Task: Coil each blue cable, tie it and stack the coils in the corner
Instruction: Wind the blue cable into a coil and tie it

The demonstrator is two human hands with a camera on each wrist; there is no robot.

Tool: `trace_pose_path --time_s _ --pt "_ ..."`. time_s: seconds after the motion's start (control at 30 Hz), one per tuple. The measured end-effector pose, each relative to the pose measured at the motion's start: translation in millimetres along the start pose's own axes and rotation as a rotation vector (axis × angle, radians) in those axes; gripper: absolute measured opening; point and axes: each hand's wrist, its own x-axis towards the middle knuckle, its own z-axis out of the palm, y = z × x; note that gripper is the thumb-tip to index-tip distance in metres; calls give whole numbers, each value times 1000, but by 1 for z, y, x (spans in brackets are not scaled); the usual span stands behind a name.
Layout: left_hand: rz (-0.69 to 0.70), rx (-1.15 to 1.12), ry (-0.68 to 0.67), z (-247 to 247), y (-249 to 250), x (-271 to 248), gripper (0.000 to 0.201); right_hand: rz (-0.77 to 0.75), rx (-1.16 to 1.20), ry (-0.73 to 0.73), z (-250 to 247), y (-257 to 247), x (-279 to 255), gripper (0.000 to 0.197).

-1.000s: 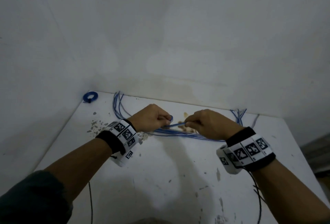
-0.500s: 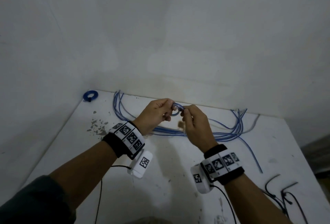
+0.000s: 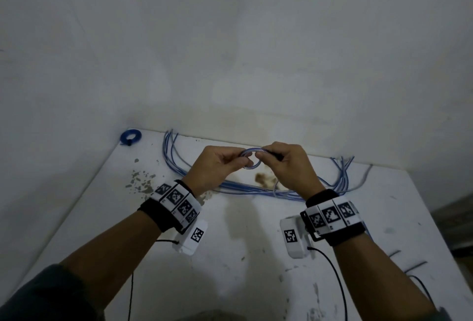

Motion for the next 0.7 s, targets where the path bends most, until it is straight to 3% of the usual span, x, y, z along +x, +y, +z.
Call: trace_pose_path --time_s 0.1,0.2,0.27,0.37,0.53,0.7 --pt "36 149 35 -8 -1 2 12 30 68 -36 -4 -3 -1 8" --pt "111 316 -6 -6 1 2 9 28 46 -80 -13 -6 4 9" --pt "84 377 -49 -4 3 2 8 26 -15 -104 -20 -9 10 9" --pt "43 373 -89 -6 2 4 11 66 -14 -83 -34 -10 16 9" --pt "114 355 -38 -11 -2 3 6 131 41 -62 -36 -12 12 10" --pt "79 170 29 -3 -5 3 6 125 11 -234 -21 -17 3 11"
